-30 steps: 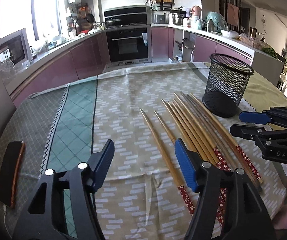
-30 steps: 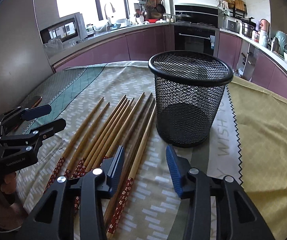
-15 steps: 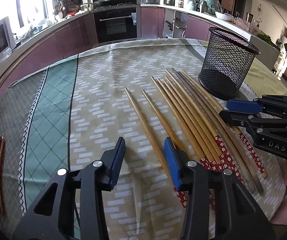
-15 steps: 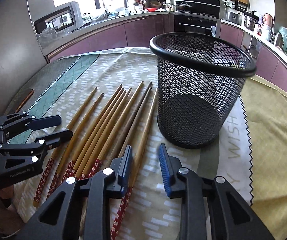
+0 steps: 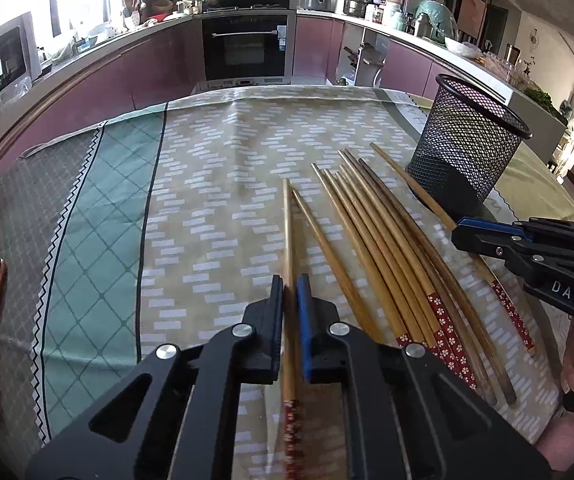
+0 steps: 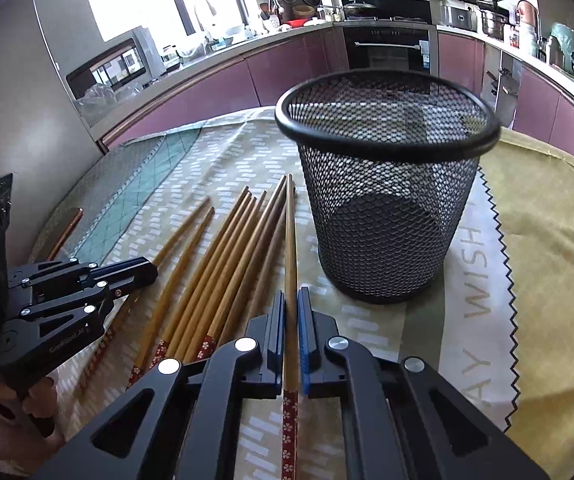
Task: Organize utensils
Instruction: 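Lift the chopstick upright with the right gripper over the black mesh cup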
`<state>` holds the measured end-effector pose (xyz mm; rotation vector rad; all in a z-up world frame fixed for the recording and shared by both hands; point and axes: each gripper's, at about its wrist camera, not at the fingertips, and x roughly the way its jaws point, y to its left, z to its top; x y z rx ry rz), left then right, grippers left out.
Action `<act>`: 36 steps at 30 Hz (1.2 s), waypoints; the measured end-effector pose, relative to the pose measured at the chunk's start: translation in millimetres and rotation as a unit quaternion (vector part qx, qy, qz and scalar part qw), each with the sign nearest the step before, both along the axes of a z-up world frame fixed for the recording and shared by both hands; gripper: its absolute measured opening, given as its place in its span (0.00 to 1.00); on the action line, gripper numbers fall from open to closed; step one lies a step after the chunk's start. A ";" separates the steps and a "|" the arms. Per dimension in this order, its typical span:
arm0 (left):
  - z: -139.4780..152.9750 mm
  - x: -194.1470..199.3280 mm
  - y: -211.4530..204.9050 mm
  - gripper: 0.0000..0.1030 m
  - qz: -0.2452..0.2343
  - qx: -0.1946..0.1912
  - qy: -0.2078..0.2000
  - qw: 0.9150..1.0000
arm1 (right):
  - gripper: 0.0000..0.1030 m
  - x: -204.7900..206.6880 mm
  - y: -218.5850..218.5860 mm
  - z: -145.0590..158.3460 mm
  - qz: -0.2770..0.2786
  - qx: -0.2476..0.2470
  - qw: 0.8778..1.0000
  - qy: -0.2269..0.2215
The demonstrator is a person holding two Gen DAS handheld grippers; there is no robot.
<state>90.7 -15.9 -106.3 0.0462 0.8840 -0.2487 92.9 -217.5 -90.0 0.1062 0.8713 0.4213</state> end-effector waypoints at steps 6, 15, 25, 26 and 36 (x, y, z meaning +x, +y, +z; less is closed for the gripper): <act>25.9 -10.0 8.7 0.08 -0.015 -0.032 -0.023 0.999 | 0.05 -11.6 -8.2 23.0 0.023 0.041 0.998 -0.031; 80.9 -23.0 13.4 0.08 -0.060 -0.099 -0.068 0.991 | 0.05 -19.8 -30.4 61.7 0.028 0.095 0.992 -0.076; 143.8 -29.3 14.9 0.07 -0.089 -0.153 -0.132 0.975 | 0.05 -19.1 -53.3 108.2 0.032 0.115 0.983 -0.141; 148.7 -28.2 14.0 0.07 -0.092 -0.158 -0.137 0.974 | 0.05 -17.7 -56.0 114.0 0.030 0.113 0.982 -0.150; 203.0 -1.6 -18.0 0.07 -0.128 -0.199 -0.189 0.953 | 0.05 3.2 -82.7 152.2 0.006 0.106 0.974 -0.201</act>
